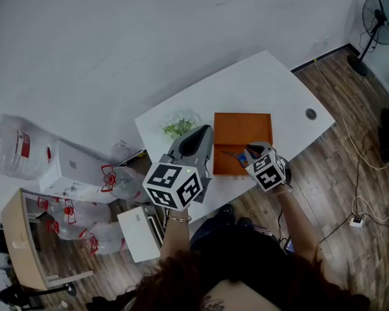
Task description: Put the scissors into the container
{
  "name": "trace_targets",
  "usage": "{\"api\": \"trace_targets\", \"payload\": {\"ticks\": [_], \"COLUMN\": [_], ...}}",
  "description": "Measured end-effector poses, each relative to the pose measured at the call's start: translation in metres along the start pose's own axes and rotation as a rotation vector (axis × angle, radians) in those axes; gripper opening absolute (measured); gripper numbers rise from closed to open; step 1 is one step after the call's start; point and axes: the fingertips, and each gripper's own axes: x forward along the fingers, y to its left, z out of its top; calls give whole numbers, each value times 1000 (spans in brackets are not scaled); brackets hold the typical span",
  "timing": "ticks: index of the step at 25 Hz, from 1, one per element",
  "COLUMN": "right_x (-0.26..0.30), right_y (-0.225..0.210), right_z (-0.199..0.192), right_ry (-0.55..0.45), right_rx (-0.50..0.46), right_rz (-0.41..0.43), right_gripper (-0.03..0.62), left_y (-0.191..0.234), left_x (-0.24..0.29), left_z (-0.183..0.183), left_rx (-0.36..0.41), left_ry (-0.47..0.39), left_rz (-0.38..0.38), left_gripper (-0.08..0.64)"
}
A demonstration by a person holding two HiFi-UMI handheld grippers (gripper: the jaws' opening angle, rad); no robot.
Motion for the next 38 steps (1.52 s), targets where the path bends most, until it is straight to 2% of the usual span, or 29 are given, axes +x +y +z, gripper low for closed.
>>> {"api": "trace_targets", "payload": {"ticks": [7, 17, 22, 29, 38], "right_x": [-34, -101, -125, -154, -176], "right_y": [-9, -24, -30, -35, -35], "right_z": [26, 57, 62, 73, 81], "right_ry": [-138, -375, -430, -499, -544], "right_rx": [123, 224, 242, 287, 295], "right_rz": [-61, -158, -193, -202, -218], "right_gripper": [0, -2, -2, -2, -2], "left_y": [-12, -43, -52, -60, -66], "left_x": [-1, 3, 4, 5, 5], "left_z": [0, 1, 2, -1, 1], "left_rx": [4, 31, 47, 62, 72], "left_ry": [-12, -21, -23, -13, -11], "left_rz": [-15, -55, -64, -71, -85], "left_gripper": [15, 15, 15, 15, 15]}}
